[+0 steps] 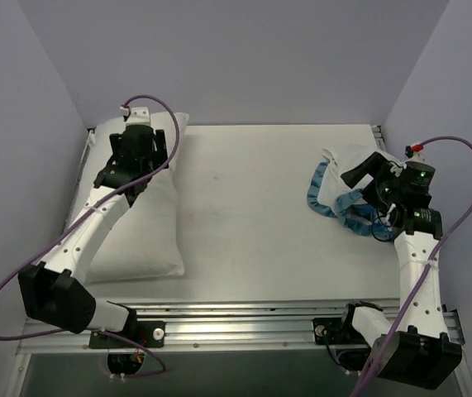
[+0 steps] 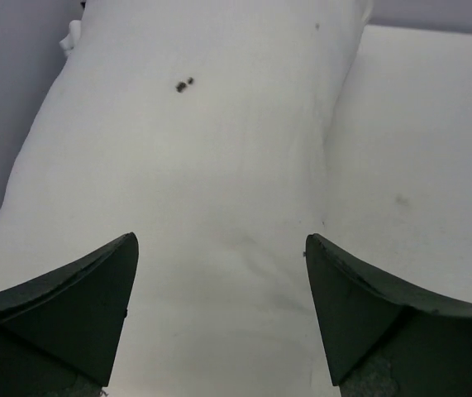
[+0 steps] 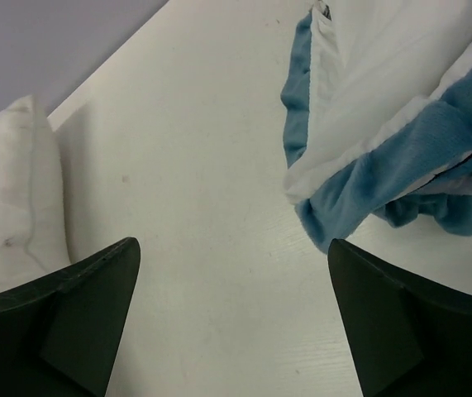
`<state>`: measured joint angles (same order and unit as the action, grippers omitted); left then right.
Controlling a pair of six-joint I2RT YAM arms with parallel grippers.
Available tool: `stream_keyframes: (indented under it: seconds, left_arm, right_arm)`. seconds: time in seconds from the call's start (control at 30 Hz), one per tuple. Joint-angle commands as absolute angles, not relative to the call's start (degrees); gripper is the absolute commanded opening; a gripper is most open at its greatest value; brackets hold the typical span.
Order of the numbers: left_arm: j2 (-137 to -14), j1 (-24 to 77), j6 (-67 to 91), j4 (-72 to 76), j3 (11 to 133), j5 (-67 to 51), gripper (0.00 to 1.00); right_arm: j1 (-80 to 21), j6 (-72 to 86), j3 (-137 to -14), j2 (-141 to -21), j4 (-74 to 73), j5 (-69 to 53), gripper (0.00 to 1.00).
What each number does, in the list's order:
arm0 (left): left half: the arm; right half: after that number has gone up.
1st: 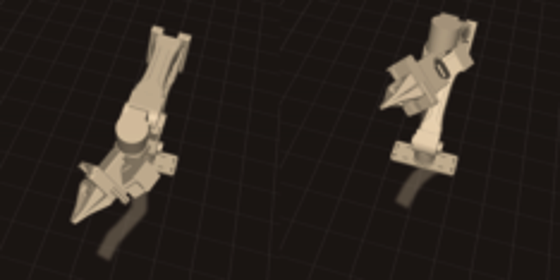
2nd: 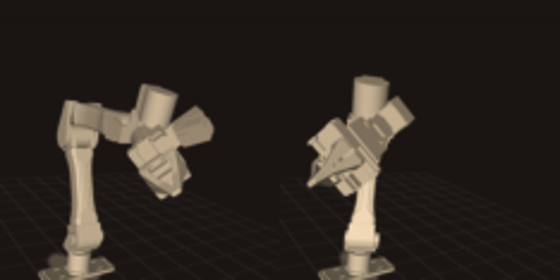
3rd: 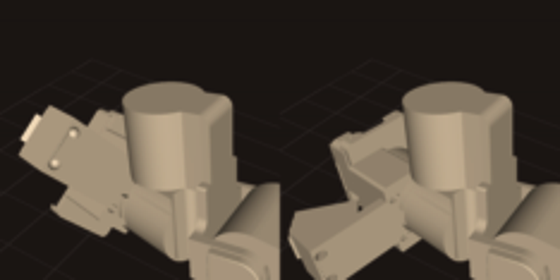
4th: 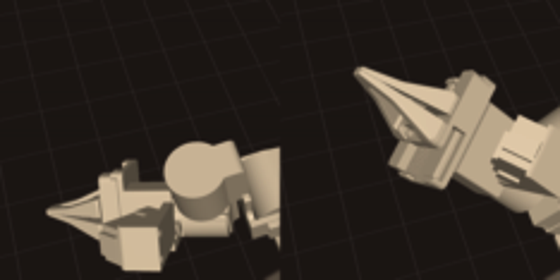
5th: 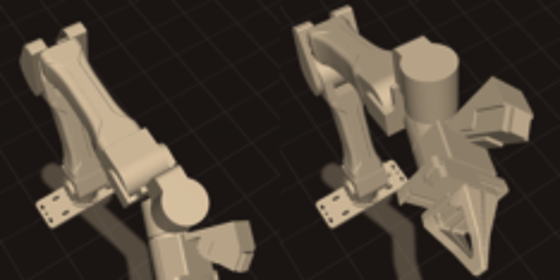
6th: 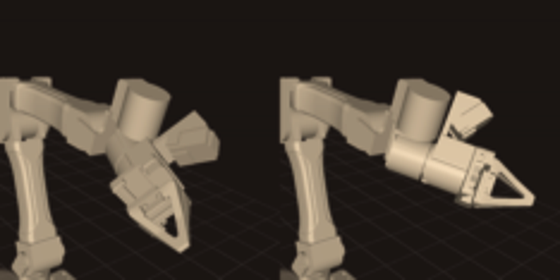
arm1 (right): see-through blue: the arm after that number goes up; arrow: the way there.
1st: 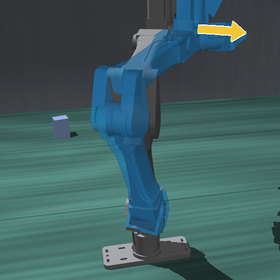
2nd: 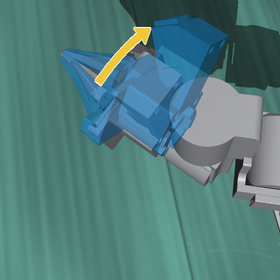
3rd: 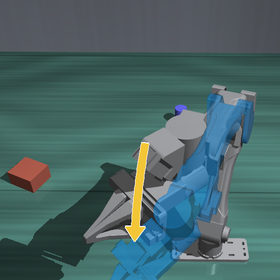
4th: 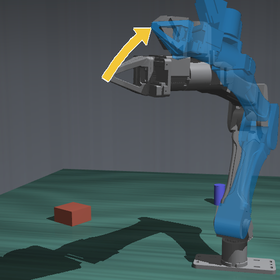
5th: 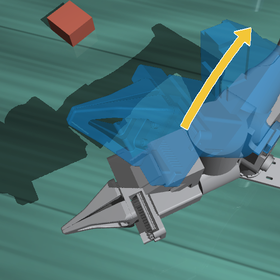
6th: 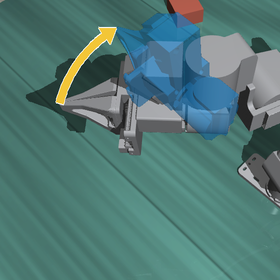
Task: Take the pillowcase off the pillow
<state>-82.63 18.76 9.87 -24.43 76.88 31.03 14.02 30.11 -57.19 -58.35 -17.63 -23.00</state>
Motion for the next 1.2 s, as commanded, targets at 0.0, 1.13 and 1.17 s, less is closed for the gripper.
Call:
stream_keyframes:
  seconds: [0.0,1.13,1.17]
  left_arm:
    - [-72.97,19.51,14.93,-25.39,80.77,22.16,0.9]
    - [-16.8,19.34,17.4,-68.02,81.13,26.97,0.94]
    - [-15.66,19.34,17.32,-68.46,80.17,27.42,0.94]
  right_arm:
    - [12.48,26.29,-61.43,-55.9,-21.43,-21.97,0.92]
    - [-10.37,12.04,-69.71,-18.82,-34.98,19.94,1.0]
    - [-10.63,12.13,-68.39,-17.16,-35.07,20.65,1.0]
